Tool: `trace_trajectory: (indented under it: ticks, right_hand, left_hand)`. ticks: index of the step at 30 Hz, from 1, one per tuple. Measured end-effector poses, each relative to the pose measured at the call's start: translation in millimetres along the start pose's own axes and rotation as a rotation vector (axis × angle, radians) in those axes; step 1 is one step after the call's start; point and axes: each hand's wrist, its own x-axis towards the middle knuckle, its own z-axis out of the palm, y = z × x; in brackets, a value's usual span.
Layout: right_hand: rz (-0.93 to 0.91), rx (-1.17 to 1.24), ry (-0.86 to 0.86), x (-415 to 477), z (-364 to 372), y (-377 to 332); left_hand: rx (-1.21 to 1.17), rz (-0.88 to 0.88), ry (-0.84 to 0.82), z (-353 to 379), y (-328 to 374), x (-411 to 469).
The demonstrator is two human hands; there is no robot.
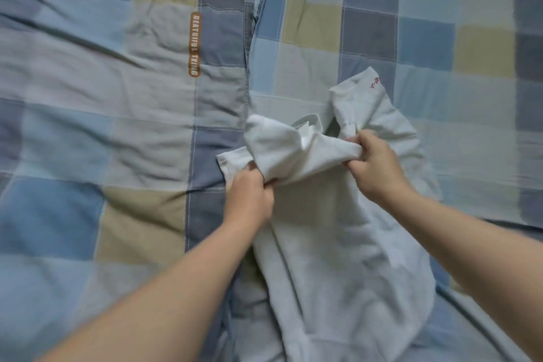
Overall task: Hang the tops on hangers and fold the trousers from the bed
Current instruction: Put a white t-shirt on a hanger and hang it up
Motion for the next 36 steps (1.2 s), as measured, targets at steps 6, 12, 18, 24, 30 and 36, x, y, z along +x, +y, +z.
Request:
trace_trajectory:
  ticks: [6,12,18,24,30,36]
  right_hand:
    - [0.037,-0.02,0.01,-113.2,-95.4,-45.4]
    - [-0.173,-0.072,0.021,-219.7,-208.8,-97.1]
    - [-0.19,0.202,-0.136,-292.8,-317.3,-136.6]
    - [-0.31,0.383,-0.212,-336.1,-415.8,-178.0]
    - [-0.406,0.455,-0.064,-347.0,-498.5,-199.5]
    - [-0.286,0.357,0.32,-340.7,-531.8,-179.9]
  left_hand:
    - [-0.286,-0.258,-0.091,-44.0,73.2,-137.9]
    - [-0.501,-0.409,-0.249,-88.3,144.8,-239.5]
    - [-0.18,-0.267,-0.402,-138.3,210.4,-301.7]
    - [0.007,0.236,-0.158,-177.7,312.8,-328.1]
    - [-0.256,0.458,-0.368,-174.4,409.9,-341.6]
    - [-0.452,0.436,-0.172,-187.3,458.6,-344.0]
